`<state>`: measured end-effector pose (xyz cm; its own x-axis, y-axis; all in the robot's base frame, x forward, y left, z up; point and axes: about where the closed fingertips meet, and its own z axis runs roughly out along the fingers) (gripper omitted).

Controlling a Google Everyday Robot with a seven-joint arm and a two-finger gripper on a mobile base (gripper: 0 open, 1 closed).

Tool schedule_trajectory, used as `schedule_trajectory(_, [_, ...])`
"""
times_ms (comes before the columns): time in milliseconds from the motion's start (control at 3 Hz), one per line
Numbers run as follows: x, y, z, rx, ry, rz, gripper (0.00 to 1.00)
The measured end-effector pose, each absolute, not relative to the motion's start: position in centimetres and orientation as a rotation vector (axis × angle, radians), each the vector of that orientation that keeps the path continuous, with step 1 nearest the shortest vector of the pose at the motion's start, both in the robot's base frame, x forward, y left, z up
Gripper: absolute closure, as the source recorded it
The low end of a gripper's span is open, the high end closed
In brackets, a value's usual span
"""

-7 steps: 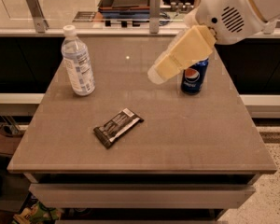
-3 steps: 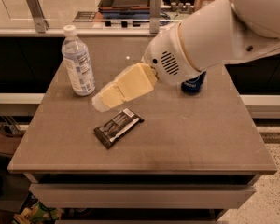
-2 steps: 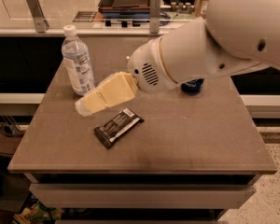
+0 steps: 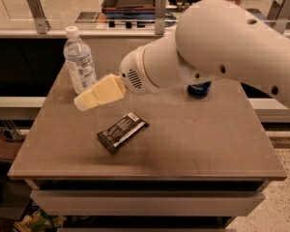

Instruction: Move blue plastic bottle near rxbar chocolate

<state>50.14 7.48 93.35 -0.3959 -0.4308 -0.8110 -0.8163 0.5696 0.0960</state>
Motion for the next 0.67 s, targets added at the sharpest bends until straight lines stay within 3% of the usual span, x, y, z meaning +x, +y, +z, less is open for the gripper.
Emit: schedule_trajectory(667, [54.9,8.6,90.3,-0.944,2.022,0.682,0.00])
